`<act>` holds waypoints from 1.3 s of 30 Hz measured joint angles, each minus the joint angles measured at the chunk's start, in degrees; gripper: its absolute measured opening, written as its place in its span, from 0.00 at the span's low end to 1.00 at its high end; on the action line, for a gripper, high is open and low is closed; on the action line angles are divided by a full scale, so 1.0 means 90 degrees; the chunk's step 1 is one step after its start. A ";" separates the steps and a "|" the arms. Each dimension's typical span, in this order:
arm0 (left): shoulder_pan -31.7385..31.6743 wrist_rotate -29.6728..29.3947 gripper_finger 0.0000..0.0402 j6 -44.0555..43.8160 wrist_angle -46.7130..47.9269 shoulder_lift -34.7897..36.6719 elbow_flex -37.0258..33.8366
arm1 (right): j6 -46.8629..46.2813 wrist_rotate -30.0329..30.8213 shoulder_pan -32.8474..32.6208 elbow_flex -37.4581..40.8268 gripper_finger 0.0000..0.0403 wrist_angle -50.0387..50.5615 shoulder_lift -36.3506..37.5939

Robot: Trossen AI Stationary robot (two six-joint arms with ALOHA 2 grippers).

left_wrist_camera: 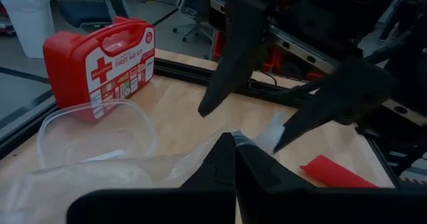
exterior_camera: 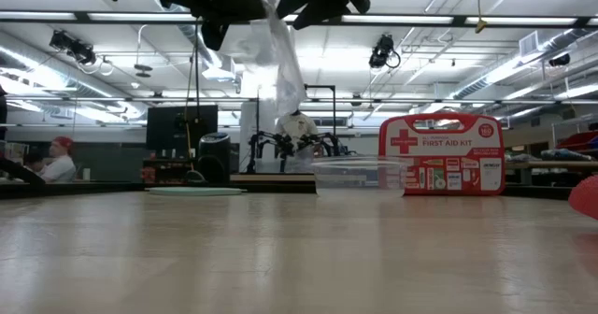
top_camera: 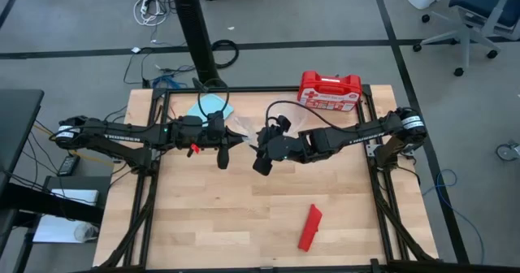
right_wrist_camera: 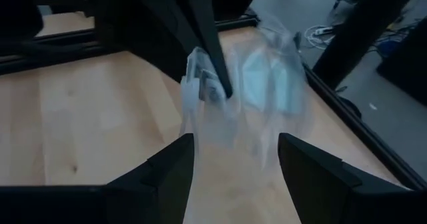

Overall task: Roll bandage
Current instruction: Open the transparent zip bag

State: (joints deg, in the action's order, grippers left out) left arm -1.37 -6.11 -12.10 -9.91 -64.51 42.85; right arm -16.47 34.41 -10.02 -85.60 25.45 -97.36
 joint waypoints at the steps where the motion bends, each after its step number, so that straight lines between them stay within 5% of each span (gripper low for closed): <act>1: 0.0000 0.0000 0.00 0.0001 0.0000 0.0000 0.0000 | 0.0002 -0.0007 0.0000 0.0000 0.53 0.0005 0.0000; 18: 0.0000 -0.0348 0.00 -0.0323 -0.0011 0.0000 0.0000 | 0.0009 0.0663 -0.0044 0.0003 0.53 -0.0184 -0.0120; 21: 0.0002 -0.0357 0.00 -0.0352 -0.0007 0.0002 0.0000 | 0.0088 0.0160 -0.0039 -0.0009 0.53 -0.0491 -0.0217; 23: 0.0002 -0.0356 0.00 -0.0381 0.0003 0.0002 0.0000 | 0.0135 0.0711 -0.0049 -0.0010 0.53 -0.0313 -0.0306; 26: 0.0005 -0.0359 0.00 -0.0398 -0.0005 0.0002 0.0000 | 0.0099 0.0378 -0.0034 0.0012 0.52 -0.0312 -0.0355; 29: 0.0032 -0.0372 0.00 -0.0398 0.0001 0.0000 0.0000 | 0.0118 0.1078 -0.0044 -0.0003 0.50 -0.0156 -0.0419; 32: 0.0040 -0.0378 0.00 -0.0398 0.0022 0.0002 0.0000 | 0.0291 0.0876 -0.0041 0.0010 0.49 -0.0414 -0.0435; 35: 0.0044 -0.0389 0.00 -0.0398 0.0124 0.0002 0.0000 | 0.0278 0.1452 -0.0051 0.0007 0.47 -0.0406 -0.0427; 39: 0.0044 -0.0389 0.00 -0.0398 0.0167 0.0009 0.0000 | 0.0626 0.1143 -0.0145 0.0000 0.46 -0.0839 -0.0427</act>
State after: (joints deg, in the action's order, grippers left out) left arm -0.97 -9.61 -15.68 -8.41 -64.43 42.85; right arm -10.83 44.70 -11.32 -85.60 17.90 -101.21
